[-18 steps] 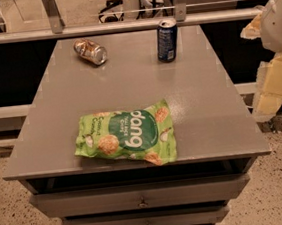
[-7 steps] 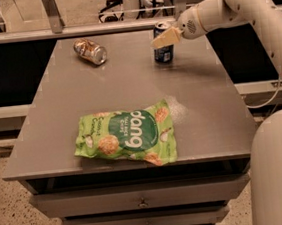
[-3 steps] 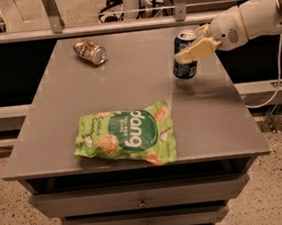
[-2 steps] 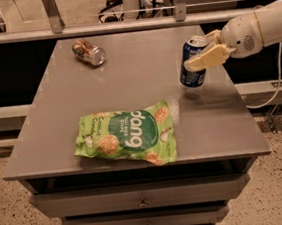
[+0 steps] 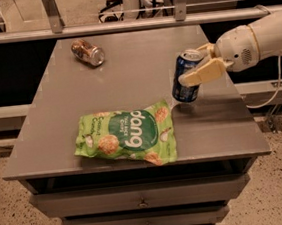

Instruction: Move pepsi can near green rice chip bag

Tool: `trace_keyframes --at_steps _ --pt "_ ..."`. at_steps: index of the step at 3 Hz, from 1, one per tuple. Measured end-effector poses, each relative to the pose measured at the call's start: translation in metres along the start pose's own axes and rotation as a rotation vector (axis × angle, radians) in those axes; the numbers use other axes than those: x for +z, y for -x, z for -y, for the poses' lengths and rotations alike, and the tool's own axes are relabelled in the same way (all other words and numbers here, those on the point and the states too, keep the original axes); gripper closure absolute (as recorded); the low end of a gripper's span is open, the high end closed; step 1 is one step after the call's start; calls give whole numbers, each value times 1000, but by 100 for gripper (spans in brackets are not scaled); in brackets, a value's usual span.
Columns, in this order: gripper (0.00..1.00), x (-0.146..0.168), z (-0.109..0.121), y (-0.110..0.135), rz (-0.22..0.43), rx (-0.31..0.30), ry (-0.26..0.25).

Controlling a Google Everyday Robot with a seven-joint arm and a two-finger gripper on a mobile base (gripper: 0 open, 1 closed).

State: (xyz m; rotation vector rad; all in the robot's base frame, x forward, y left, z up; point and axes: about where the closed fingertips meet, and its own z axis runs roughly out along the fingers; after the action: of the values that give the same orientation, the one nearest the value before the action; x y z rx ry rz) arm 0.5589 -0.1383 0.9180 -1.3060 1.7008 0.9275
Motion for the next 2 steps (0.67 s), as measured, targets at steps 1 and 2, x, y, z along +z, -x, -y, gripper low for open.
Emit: trace_keyframes --at_steps 1,2 --pt "76 24 -27 -3 -2 -41 94" --pt "53 33 -37 -5 -5 -64 127"
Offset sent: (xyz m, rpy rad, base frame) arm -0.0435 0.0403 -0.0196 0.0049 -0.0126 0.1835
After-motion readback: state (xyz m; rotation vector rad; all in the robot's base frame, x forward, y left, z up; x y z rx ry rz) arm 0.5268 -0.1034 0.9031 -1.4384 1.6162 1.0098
